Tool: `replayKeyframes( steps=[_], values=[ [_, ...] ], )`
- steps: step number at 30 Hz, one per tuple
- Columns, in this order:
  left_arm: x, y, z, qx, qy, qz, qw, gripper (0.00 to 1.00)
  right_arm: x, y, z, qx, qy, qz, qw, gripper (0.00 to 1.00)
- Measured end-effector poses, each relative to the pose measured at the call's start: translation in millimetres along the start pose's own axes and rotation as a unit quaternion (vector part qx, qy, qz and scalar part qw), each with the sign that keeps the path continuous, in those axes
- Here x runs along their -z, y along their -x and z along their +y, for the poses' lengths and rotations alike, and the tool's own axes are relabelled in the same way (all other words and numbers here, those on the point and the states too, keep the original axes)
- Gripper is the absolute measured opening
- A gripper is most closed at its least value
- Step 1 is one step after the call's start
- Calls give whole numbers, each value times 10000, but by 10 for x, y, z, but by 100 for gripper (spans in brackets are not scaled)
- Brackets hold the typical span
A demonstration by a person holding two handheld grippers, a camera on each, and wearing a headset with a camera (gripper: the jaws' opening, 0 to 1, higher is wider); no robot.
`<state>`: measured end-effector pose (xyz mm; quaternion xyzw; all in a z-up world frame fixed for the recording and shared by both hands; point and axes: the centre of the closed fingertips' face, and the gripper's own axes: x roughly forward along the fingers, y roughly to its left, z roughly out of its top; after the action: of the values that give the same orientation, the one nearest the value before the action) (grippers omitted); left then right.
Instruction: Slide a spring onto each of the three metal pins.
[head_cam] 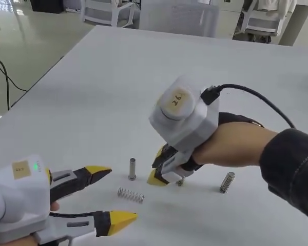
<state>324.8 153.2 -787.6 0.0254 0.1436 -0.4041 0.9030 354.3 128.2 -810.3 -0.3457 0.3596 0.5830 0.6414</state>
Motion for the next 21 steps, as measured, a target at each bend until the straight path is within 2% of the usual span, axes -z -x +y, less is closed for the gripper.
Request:
replayKeyframes(
  steps=[3, 12, 21],
  values=[
    [7, 2, -2, 3, 1, 6, 10000, 57, 19, -78, 69, -81, 2, 43, 10000, 17],
    [15, 2, -6, 18, -21, 24, 10000, 56, 62, -283, 153, -237, -109, 115, 9996, 15],
    [41, 6, -1, 12, -15, 44, 10000, 56, 128, -455, 171, -195, -148, 256, 9994, 14]
  ],
)
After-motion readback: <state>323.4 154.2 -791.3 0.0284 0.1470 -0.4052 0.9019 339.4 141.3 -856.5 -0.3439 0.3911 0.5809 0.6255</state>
